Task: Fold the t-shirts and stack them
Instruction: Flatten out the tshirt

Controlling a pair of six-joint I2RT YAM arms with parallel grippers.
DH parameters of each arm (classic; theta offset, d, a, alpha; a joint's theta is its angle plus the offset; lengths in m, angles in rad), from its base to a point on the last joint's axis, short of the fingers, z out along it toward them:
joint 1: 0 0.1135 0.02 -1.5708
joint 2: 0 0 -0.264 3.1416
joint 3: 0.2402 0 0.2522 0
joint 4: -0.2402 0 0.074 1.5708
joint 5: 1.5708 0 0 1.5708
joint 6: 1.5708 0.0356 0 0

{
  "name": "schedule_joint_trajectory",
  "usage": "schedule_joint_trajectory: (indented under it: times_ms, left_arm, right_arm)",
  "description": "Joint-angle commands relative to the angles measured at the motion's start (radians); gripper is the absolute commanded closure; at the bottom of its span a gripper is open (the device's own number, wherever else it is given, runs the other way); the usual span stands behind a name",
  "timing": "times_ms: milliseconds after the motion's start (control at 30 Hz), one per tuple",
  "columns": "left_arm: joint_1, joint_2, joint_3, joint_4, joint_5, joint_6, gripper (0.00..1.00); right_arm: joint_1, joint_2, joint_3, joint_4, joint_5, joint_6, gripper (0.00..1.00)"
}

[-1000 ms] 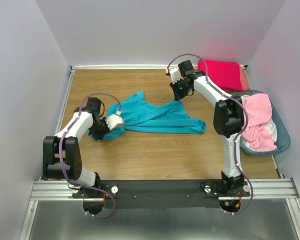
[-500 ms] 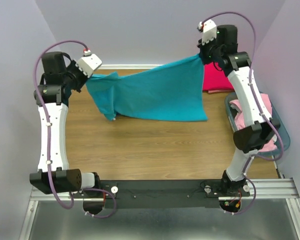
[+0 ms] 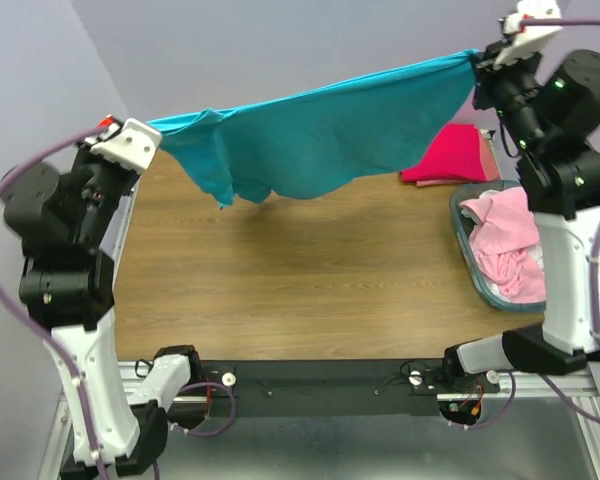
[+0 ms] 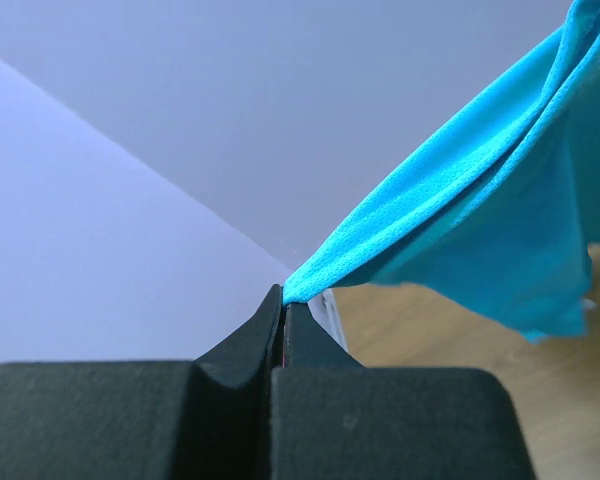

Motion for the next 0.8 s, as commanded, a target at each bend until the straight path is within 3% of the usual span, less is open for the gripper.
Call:
schedule_joint_trajectory:
  times_ms: [0, 333, 533, 633, 767]
  left_arm:
    - [0.005, -0.050, 0.009, 0.117, -0.131, -0.075, 1.00]
    - [0.005, 0.130, 0.043, 0.179, -0.070, -0.115, 1.00]
    - [0.004, 0.298, 0.090, 0.258, -0.034, -0.136, 1.00]
    - [0.004, 0.422, 0.191, 0.298, -0.063, -0.152, 1.00]
    - [0.002, 0.638, 0.508, 0.278, -0.088, -0.199, 1.00]
  right_arm:
    - [-0.004, -0.075, -0.049, 0.100, 0.072, -0.045, 0.99]
    - [-0.004, 0.037, -0.086, 0.181, 0.095, -0.118, 0.99]
    - [-0.006, 0.225, -0.051, 0.262, 0.142, -0.116, 0.99]
    - [-0.006, 0.368, 0.072, 0.308, 0.194, -0.101, 0.99]
    - [-0.007, 0.550, 0.419, 0.348, 0.248, -0.107, 0.99]
